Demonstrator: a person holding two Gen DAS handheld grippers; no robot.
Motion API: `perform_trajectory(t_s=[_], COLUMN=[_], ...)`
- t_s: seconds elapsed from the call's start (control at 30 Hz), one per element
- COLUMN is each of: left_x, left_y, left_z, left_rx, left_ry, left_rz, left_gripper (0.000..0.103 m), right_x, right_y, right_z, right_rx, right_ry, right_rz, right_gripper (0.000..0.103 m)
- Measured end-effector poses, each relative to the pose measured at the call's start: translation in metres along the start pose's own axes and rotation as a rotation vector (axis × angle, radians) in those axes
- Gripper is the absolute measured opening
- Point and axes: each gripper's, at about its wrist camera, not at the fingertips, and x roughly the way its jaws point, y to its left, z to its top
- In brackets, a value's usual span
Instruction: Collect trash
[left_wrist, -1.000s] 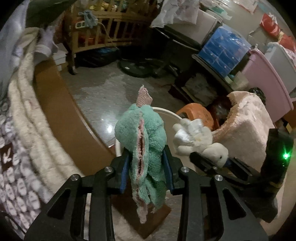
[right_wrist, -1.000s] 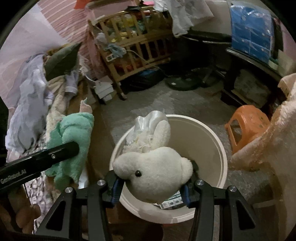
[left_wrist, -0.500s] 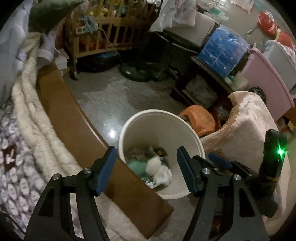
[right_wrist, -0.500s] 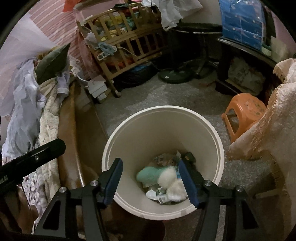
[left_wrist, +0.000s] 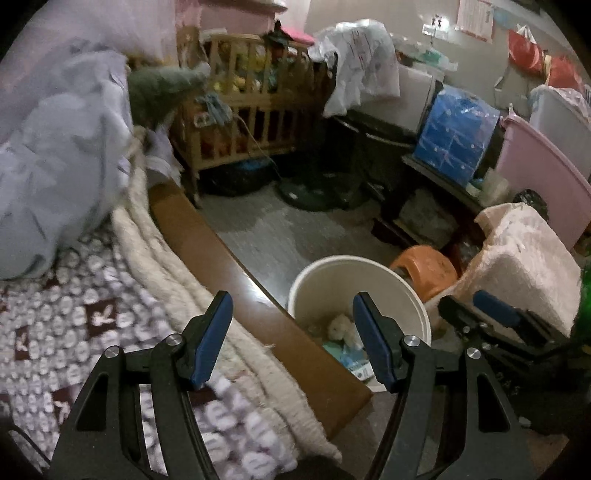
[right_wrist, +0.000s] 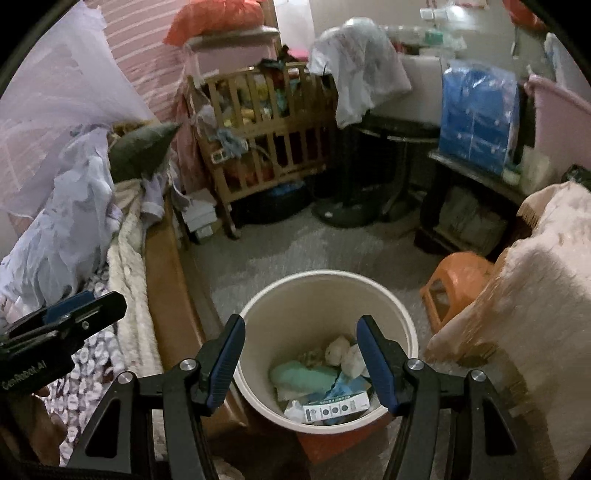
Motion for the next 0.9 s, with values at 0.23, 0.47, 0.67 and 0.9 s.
perform_trajectory(t_s=[0.23,0.47,0.67,0.9], left_x=[-0.028,-0.048,-0.057,-0.058], left_y=[0.003,0.004,0.000,0.002], left_z=[-0.005,-0.006,-0.007,-0.007], left_rx=[0.004,-0.006,0.008,0.002], left_ry=[-0.076,-0.122,-0.144,-0.143], left_rz=[0.051,0.065,0.075,0.077], left_gripper=[0.066,0.066,0.066,0.066], right_x=[-0.028,-0.051,-0.058,-0.066], right_y=[0.013,0.015,0.019,0.020], right_z=[0.002,0.004,0.002,0.002], right_rx=[-0.015,-0.005,-0.008,-0.011], right_ry=[-0.051,-0.099,-0.108,-0.119], right_rz=[-0.019,-0.029,-0.030,-0.037], right_gripper=[0.061,0.063,0.064,0.064])
